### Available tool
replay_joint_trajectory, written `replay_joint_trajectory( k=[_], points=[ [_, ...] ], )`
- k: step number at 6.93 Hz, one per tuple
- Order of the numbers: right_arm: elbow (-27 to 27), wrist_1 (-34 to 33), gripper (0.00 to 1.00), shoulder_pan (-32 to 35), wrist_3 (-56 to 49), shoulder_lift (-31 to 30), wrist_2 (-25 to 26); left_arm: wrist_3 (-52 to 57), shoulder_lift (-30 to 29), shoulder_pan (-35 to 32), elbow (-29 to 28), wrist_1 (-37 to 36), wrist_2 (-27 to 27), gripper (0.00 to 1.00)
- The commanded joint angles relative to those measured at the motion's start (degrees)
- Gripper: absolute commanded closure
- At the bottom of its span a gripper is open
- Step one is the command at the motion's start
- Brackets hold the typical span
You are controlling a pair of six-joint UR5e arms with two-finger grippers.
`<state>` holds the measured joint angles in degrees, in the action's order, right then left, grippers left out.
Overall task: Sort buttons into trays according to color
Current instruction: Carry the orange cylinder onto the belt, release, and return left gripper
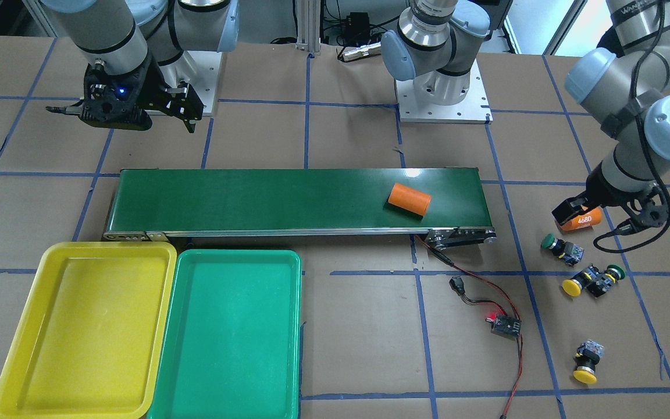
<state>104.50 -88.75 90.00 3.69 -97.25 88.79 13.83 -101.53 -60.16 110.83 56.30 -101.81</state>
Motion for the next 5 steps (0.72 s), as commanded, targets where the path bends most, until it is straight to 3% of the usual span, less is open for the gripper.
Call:
replay_joint_trajectory(
  k=[1,2,4,5],
  points=[
    [0.1,0.2,0.00,0.0,0.0,0.0,0.2,6.0,-5.8,1.5,0.6,-11.0,5.2,0.00],
    [0.6,0.1,0.00,0.0,0.0,0.0,0.1,4.0,-7.8,1.5,1.0,-12.4,8.3,0.00],
    [1.1,0.1,0.00,0.0,0.0,0.0,0.2,3.8,-9.6,3.4,2.5,-14.0,8.2,0.01],
    [1.1,0.1,0.00,0.0,0.0,-0.1,0.2,3.9,-10.3,3.5,2.6,-14.0,8.2,0.11]
  ],
)
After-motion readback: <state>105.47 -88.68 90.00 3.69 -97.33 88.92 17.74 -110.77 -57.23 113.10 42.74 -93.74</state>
